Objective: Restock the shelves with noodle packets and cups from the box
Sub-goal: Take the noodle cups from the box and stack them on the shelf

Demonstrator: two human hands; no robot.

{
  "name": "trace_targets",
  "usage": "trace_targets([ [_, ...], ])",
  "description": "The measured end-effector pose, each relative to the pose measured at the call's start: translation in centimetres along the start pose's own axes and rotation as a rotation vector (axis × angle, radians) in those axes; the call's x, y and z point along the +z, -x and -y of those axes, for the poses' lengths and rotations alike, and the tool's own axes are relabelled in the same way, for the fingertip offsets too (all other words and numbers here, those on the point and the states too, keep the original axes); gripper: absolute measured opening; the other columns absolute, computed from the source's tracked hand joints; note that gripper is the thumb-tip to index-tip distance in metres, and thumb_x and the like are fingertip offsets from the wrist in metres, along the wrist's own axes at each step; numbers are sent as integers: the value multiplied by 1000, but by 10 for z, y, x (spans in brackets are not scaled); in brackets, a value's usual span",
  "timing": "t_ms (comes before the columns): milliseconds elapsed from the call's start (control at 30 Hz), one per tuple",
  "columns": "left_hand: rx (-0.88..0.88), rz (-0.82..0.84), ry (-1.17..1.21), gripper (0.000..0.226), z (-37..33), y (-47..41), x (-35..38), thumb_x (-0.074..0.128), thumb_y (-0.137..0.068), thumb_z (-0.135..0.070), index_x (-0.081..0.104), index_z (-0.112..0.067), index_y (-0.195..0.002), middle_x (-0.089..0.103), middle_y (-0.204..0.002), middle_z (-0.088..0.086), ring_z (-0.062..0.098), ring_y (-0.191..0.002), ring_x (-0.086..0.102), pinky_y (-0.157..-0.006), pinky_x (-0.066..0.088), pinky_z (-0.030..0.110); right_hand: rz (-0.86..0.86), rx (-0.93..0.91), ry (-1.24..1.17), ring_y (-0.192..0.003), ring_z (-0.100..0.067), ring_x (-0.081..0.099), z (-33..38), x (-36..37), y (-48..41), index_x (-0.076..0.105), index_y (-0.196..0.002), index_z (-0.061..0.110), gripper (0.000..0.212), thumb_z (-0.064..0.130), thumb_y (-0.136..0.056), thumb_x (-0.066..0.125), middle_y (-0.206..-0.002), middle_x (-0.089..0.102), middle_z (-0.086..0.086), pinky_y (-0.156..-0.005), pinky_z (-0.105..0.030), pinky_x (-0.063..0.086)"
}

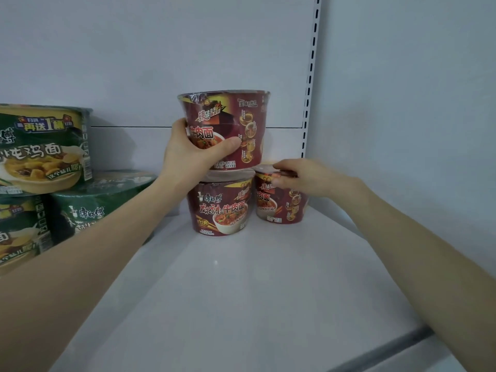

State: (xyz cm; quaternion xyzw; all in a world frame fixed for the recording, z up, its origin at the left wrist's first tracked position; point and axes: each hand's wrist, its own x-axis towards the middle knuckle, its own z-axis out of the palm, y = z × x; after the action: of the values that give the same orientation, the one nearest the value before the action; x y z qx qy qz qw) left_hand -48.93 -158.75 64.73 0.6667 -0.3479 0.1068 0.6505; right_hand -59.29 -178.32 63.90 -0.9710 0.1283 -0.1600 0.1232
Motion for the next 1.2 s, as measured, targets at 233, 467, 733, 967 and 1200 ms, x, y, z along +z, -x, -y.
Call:
trace_targets([
  [233, 8, 10, 9, 78, 2, 3, 6, 82, -61, -39, 42, -18, -125, 60, -111, -8, 1, -96, 59, -81, 49, 23, 100, -12, -8, -122, -20, 46, -17, -22, 16, 50, -129, 14, 43, -3, -90, 44, -132, 51, -4, -96, -26, 37],
  [467, 39, 7, 2, 78, -2, 1, 8, 81, -64, -38, 40, -18, -127, 57, -105, -12, -5, -89, 56, -71, 45, 13, -34, -1, -79, -107, -21, 53, -18, -14, 12, 56, -111, 9, 32, 13, -82, 68, -117, 58, -7, -90, -29, 43],
  [733, 39, -6, -10, 79, 0, 0, 2, 81, -62, -39, 40, -19, -127, 58, -104, -15, -3, -92, 58, -76, 47, 17, 50, -15, -101, -123, -21, 47, -28, -16, 11, 47, -129, 11, 48, -7, -85, 52, -132, 52, -7, -102, -30, 38],
  [967, 46, 0, 14, 76, -3, -1, 5, 82, -63, -35, 41, -18, -125, 59, -103, -14, -3, -91, 59, -75, 49, 16, -76, 6, -145, -104, -20, 56, -21, -11, 7, 59, -107, 12, 32, 24, -80, 70, -104, 57, 0, -87, -29, 44],
  [1200, 55, 3, 30, 78, -3, -1, 5, 82, -63, -34, 40, -17, -126, 58, -100, -17, -5, -89, 59, -75, 49, 15, 22, -1, -255, -115, -20, 54, -31, -19, 10, 56, -106, 12, 24, 1, -85, 61, -121, 60, -11, -102, -32, 42],
])
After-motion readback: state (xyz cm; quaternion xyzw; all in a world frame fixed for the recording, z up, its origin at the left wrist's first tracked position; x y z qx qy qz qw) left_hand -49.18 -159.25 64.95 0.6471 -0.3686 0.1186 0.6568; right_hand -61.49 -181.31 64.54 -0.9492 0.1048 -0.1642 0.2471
